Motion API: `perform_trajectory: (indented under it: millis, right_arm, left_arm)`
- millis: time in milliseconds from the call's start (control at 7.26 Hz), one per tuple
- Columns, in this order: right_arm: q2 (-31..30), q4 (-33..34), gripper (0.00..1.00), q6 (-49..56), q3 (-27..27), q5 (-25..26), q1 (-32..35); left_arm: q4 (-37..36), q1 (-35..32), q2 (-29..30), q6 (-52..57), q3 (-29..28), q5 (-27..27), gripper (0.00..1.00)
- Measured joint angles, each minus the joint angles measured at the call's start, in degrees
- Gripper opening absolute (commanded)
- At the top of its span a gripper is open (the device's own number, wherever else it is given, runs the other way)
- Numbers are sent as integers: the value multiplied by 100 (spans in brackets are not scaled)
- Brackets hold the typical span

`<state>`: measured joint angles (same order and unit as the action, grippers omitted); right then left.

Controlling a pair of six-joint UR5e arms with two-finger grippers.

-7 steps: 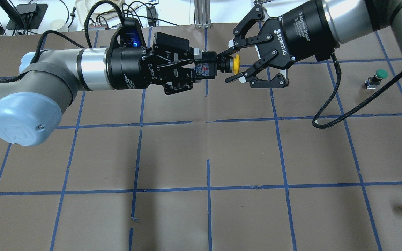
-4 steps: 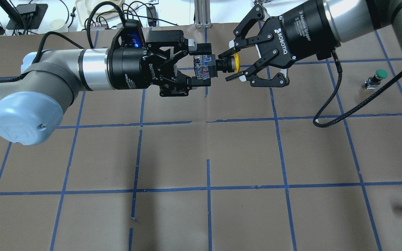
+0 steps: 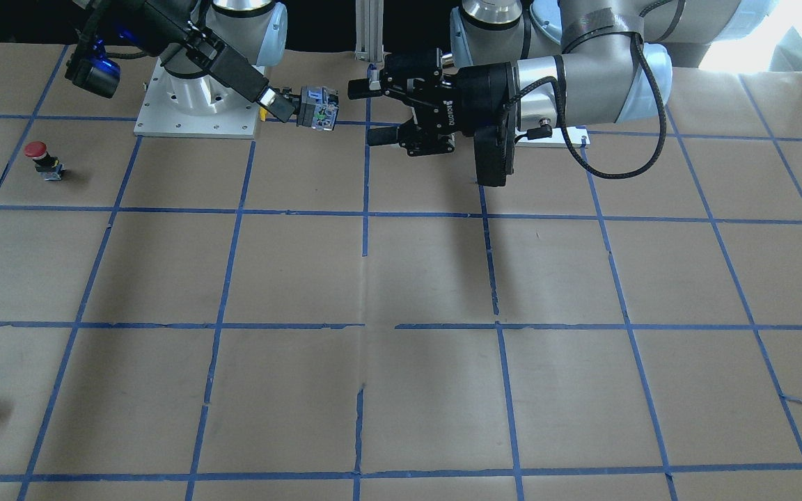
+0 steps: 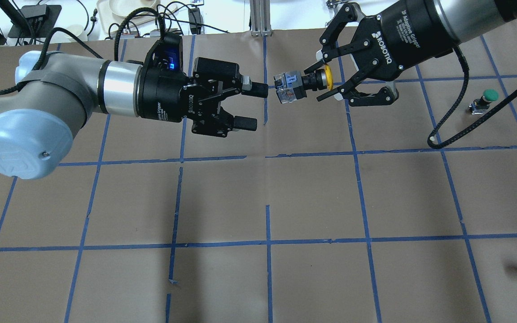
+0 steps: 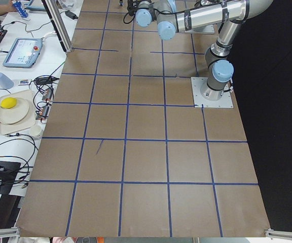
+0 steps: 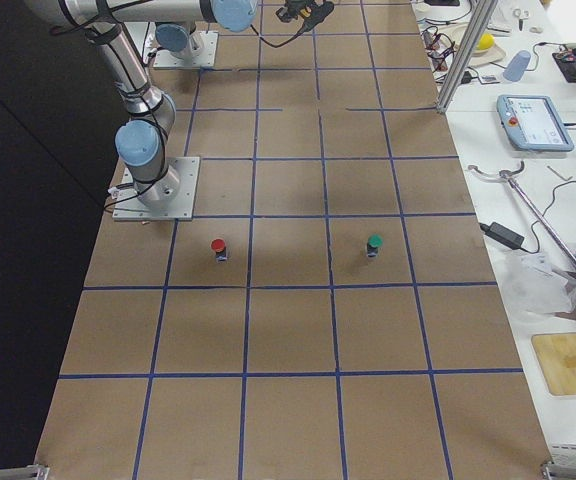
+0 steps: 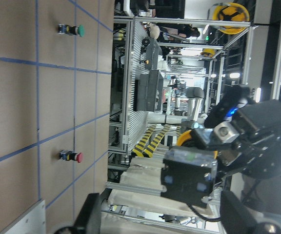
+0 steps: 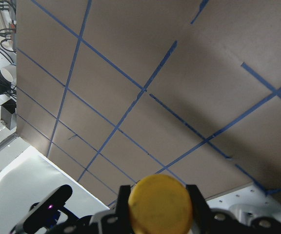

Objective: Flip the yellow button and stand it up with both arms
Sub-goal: 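Rotate the button cap-up with the right gripper while the left gripper withdraws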

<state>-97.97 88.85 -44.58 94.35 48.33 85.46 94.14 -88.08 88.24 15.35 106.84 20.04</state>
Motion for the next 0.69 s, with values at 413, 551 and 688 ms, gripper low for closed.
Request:
perform_trajectory:
  millis: [413,551,688]
  right_arm:
    - [26,-166,8,2964,25,1168,9]
    - [40,-289,8,4056,71,1739,22]
    - [32,-365,8,5046,212,2353,22]
  left_arm:
    - [-253,5,43,-148,-491,2682,99]
    - [-314,-10,62,-197,-691,3625,99]
    - [-342,-31,86,-209,-846,4370,99]
